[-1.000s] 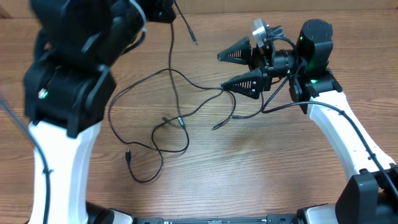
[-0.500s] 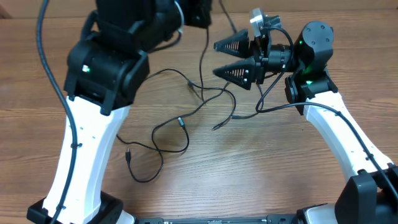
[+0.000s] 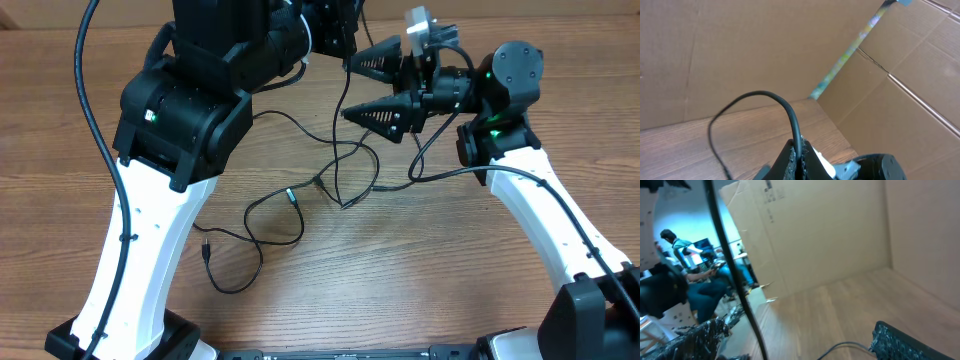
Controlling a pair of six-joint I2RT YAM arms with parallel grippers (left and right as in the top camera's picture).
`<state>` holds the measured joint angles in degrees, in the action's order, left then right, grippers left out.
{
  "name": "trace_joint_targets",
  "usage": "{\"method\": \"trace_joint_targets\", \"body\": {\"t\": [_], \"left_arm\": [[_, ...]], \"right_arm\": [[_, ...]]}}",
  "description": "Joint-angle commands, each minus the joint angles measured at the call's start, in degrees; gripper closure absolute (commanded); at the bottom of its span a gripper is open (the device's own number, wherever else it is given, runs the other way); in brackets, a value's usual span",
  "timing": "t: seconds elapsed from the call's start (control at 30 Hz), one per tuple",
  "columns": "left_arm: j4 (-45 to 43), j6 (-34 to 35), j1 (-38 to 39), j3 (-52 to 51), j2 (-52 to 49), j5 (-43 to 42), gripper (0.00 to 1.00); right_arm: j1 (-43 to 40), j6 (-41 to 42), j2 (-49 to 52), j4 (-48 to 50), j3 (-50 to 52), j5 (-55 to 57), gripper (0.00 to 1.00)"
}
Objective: Untangle cables
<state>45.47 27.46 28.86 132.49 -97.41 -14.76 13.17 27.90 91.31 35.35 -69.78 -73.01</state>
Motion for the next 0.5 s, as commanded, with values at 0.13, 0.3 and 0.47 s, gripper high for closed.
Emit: {"method": "trace_joint_targets", "body": {"t": [0.13,0.3,0.47], "left_arm": [[-0.24,-0.39,0.22,0.85,-0.22,0.33,0.96],[0.52,-0.46,0.22,0.83,-0.48,0.39,0.96],[0.63,-0.44,0.22,0.81,-1.49,0.42,0.96]], "right_arm": [[3.45,0.61,0.07,0.42,-0.09,-1.01,0.11],[3.65,0.66,0.07,0.44,-0.09,-1.01,0.76],[3.65,2.14,0.07,0.44,-0.09,-1.01,0.96]]}}
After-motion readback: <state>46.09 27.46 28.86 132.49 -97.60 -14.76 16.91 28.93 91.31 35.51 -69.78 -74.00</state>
